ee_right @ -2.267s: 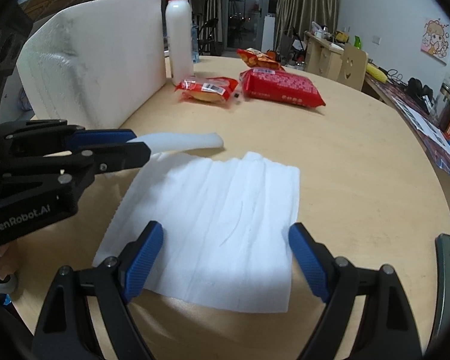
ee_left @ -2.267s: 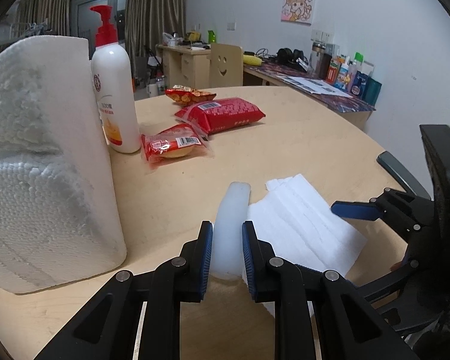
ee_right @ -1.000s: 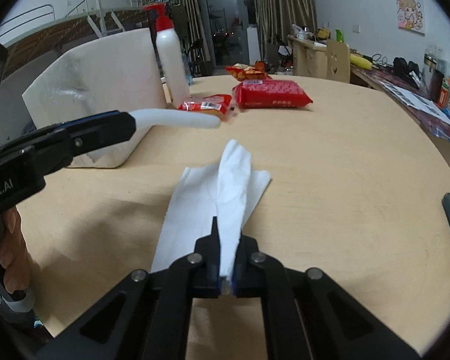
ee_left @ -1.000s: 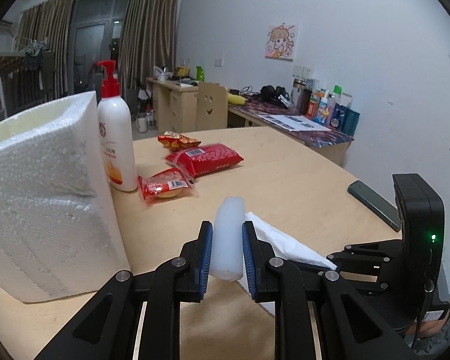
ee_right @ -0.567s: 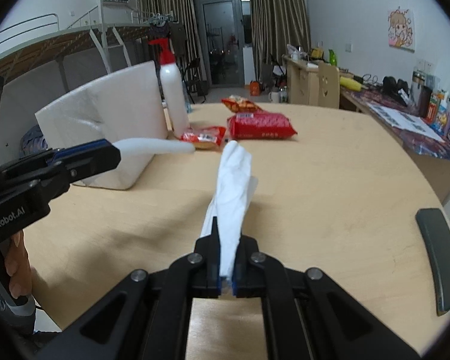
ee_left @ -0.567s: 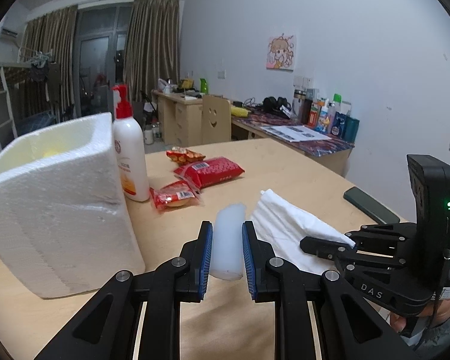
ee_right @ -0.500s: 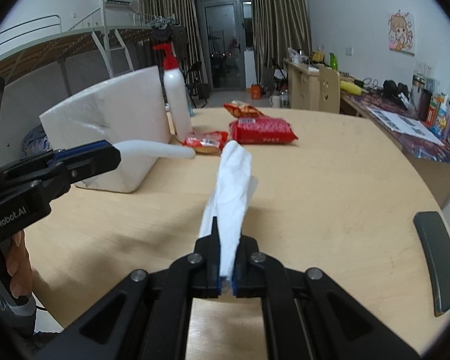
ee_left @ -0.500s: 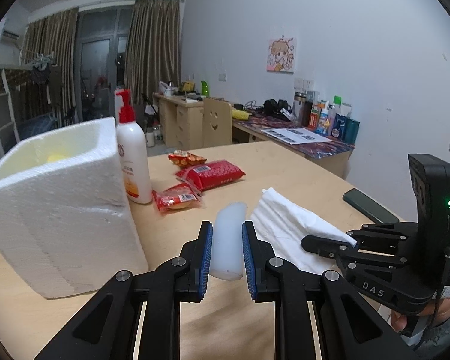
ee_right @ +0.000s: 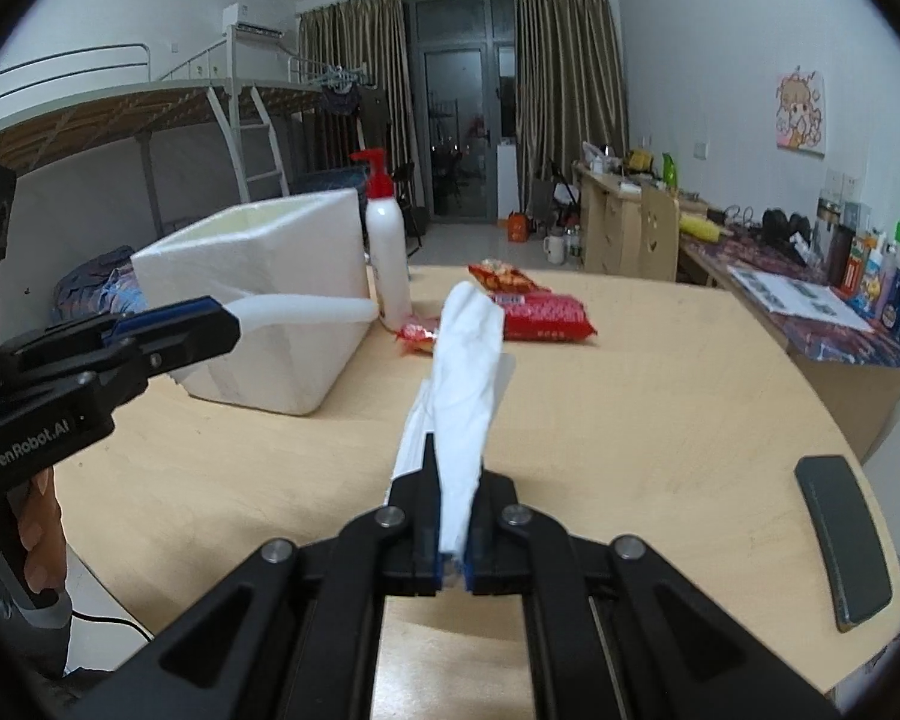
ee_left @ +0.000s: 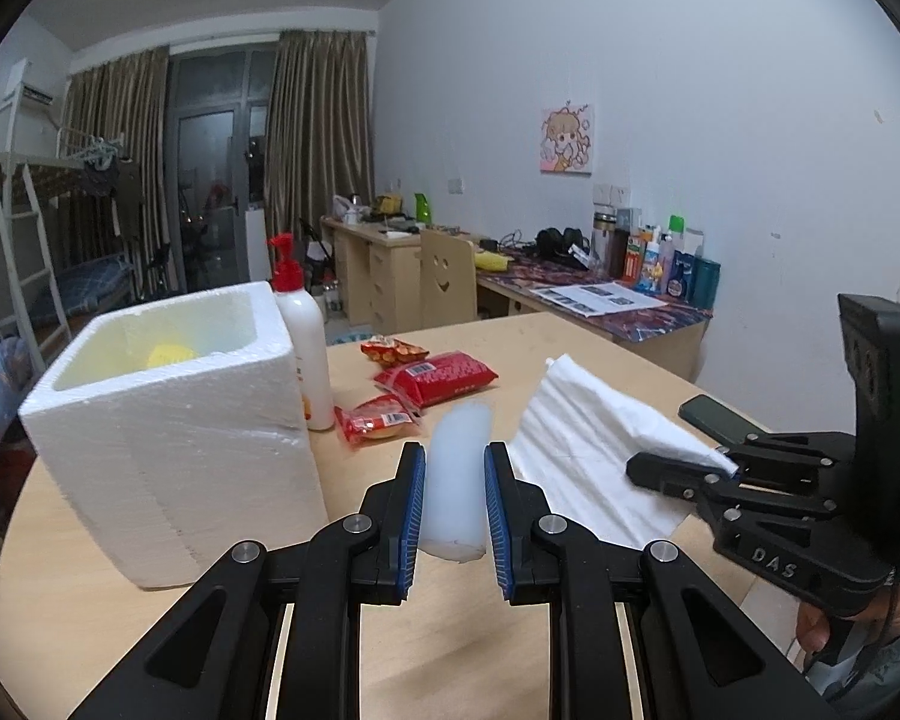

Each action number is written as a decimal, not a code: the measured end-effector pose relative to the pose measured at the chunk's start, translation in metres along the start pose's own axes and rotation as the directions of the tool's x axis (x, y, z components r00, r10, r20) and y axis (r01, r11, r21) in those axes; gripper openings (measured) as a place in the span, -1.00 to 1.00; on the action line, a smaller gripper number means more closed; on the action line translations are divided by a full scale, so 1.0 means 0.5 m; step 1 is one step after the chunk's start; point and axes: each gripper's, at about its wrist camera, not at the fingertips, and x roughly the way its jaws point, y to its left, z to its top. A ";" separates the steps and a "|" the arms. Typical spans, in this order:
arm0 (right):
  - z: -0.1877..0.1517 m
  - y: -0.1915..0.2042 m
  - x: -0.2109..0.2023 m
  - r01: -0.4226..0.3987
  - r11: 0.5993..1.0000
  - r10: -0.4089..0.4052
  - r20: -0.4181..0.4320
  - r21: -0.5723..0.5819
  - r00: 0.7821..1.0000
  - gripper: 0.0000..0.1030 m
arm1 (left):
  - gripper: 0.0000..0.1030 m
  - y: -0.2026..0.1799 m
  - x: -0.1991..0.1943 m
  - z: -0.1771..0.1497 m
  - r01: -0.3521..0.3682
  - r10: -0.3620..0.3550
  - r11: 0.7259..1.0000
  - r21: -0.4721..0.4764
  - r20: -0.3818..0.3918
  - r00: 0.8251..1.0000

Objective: Organize soft objects
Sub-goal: 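Carry the foam tube and white cloth with both tools over the foam box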

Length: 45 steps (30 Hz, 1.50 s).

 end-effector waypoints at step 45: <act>0.003 0.135 -0.240 -0.085 0.990 0.114 0.304 -0.109 0.946 -0.88 | -0.58 -0.024 -0.373 -0.019 -0.189 0.193 0.981 -0.037 0.223 0.956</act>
